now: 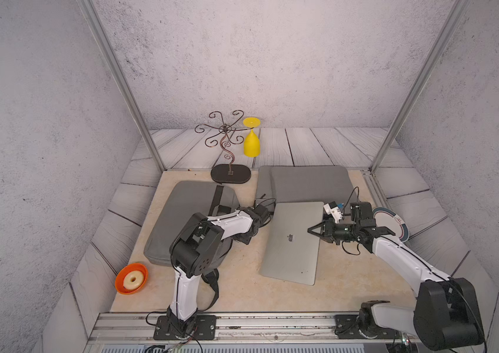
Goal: Open the zippered laptop bag and take out the laptop
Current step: Move the zippered laptop bag to the corner of the board.
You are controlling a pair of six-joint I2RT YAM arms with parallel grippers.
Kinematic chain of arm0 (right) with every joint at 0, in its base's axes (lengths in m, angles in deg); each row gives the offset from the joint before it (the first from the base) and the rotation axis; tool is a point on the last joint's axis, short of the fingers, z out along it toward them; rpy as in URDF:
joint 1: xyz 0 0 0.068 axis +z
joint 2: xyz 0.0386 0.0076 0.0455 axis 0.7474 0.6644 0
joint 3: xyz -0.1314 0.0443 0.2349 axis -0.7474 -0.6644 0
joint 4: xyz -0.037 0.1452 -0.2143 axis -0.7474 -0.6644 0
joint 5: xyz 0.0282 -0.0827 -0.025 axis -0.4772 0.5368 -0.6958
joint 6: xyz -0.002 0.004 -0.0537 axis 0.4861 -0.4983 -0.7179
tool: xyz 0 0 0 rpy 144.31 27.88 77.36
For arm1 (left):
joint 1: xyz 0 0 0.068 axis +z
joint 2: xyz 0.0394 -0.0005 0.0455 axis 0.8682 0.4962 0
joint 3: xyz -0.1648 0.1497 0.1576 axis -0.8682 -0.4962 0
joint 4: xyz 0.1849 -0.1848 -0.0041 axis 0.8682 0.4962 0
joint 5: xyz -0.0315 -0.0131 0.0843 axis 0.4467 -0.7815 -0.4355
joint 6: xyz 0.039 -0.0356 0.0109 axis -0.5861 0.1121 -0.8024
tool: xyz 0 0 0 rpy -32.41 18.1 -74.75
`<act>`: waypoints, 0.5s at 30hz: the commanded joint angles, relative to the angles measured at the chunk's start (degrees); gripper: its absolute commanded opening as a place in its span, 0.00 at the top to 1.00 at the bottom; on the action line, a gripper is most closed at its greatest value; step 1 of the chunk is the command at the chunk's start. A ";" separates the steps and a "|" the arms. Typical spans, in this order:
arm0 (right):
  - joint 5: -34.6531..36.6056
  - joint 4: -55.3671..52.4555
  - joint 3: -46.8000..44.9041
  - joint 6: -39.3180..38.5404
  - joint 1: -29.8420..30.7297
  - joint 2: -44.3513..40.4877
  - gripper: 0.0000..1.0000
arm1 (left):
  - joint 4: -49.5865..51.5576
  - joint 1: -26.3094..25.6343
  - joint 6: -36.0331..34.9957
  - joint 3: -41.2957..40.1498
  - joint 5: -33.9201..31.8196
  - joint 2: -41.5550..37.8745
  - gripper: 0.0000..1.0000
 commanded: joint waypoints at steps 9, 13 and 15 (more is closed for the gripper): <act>-6.90 20.14 -1.59 10.46 1.75 2.68 1.00 | 4.54 7.96 -9.39 3.14 -2.79 -4.74 1.00; -5.75 24.90 -1.97 13.32 3.85 4.39 1.00 | 2.88 12.17 -14.34 4.79 -4.80 -6.00 1.00; -5.17 26.08 -1.88 13.92 4.98 5.06 1.00 | 2.44 13.82 -15.69 6.09 -4.07 -6.45 1.00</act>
